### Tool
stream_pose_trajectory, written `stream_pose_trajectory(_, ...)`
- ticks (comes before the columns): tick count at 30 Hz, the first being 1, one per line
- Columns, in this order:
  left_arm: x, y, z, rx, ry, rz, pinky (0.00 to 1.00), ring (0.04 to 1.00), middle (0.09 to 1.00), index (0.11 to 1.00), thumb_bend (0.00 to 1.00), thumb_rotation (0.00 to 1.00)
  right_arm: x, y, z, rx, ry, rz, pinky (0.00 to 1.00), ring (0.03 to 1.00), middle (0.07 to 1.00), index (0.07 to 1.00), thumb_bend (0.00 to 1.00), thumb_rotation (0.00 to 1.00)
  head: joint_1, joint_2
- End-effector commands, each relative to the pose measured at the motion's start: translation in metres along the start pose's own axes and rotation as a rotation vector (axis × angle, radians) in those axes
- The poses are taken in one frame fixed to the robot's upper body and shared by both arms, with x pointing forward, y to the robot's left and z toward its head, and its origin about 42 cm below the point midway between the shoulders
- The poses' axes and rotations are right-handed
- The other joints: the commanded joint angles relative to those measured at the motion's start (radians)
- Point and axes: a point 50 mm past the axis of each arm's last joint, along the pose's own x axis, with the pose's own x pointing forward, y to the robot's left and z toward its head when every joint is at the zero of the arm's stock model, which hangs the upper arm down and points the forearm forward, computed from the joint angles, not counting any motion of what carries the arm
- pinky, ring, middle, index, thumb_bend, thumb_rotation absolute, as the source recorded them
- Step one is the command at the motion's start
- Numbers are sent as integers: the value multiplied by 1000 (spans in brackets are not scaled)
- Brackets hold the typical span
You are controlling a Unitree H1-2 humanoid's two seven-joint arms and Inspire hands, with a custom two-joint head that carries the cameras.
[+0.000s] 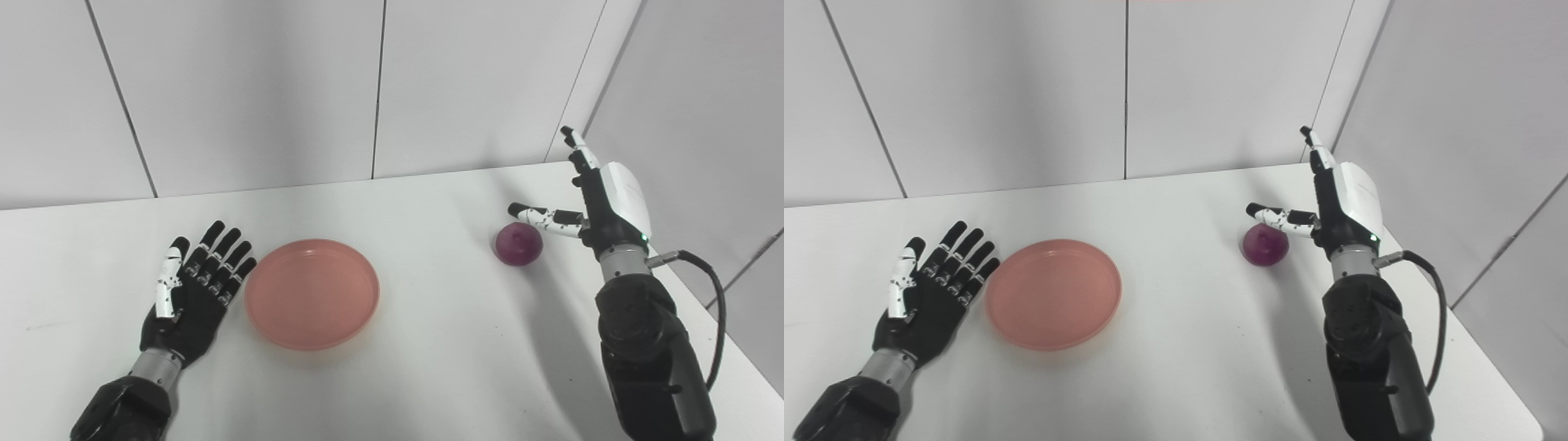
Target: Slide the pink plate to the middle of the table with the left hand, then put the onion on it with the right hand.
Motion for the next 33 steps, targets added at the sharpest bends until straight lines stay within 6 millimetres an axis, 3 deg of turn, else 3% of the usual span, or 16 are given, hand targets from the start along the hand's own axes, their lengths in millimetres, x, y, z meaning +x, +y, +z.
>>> stream_pose_trajectory(1, -17, 25, -25, -20, 112, 113, 963, 955, 958, 944, 377, 1000, 8, -16, 1, -20, -14, -32, 778, 904, 950, 971, 1000, 288, 1, 0)
stream_pose_trajectory(12, -18, 24, -23, -17, 114, 116, 967, 957, 958, 942, 374, 1000, 17, -6, -23, -37, 28, 105, 830, 931, 977, 985, 1000, 337, 0, 7)
stream_pose_trajectory(23, -19, 25, -23, -20, 115, 124, 961, 951, 953, 939, 373, 1000, 24, 2, -32, -71, 57, 183, 852, 945, 972, 977, 1000, 339, -7, 9)
stream_pose_trajectory(33, -19, 23, -23, -25, 117, 116, 966, 954, 957, 945, 375, 1000, 30, 7, -36, -109, 65, 242, 832, 926, 960, 973, 1000, 404, -6, 13)
